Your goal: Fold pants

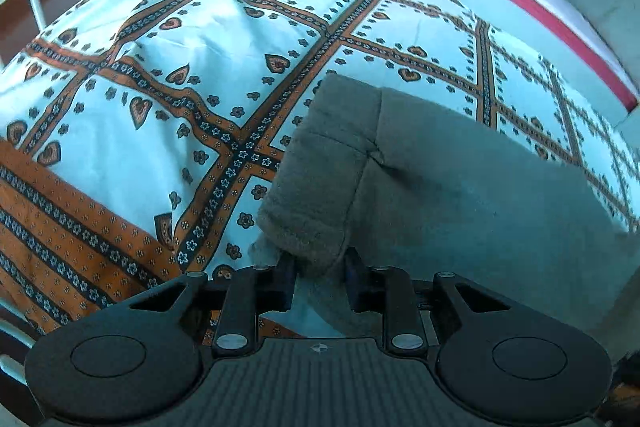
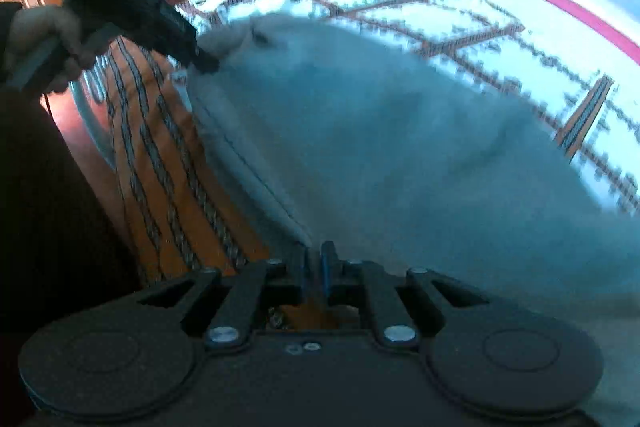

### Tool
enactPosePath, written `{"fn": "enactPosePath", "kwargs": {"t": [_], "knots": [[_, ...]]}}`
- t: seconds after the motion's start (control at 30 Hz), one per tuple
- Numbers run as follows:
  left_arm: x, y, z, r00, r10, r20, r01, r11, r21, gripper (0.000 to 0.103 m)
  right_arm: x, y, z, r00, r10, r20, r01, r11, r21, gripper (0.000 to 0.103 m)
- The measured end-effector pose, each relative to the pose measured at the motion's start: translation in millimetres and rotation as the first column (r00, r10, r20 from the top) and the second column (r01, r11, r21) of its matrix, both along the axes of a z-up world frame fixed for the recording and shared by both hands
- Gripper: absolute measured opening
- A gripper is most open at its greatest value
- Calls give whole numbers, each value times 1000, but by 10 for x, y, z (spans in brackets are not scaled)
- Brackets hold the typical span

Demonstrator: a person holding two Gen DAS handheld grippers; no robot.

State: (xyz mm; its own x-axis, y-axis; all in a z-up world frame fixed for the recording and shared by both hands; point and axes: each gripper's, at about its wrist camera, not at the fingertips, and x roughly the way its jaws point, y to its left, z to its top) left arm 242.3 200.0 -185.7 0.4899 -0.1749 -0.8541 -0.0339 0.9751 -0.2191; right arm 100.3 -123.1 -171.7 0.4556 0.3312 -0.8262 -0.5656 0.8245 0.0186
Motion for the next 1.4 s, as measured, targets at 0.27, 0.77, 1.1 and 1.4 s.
{"fn": "enactPosePath", "kwargs": {"t": [0.27, 0.77, 1.1, 1.4], "knots": [[-61, -134, 102, 999, -45, 14, 44, 996, 81, 27, -18, 21, -90, 999, -36, -2, 36, 999, 19, 6], [-439, -1277, 736, 954, -286, 89, 287, 958, 4, 86, -341, -772, 145, 945, -327, -20, 325, 930, 174, 21], [-619, -2269, -38, 905, -421, -55, 425, 900, 102, 87, -519, -1505, 100, 806, -577, -134, 590, 764, 262, 34], [-753, -2426, -50, 880, -470, -64, 474, 864, 173, 95, -484, -2062, 75, 622, -774, -120, 773, 582, 253, 31]]}}
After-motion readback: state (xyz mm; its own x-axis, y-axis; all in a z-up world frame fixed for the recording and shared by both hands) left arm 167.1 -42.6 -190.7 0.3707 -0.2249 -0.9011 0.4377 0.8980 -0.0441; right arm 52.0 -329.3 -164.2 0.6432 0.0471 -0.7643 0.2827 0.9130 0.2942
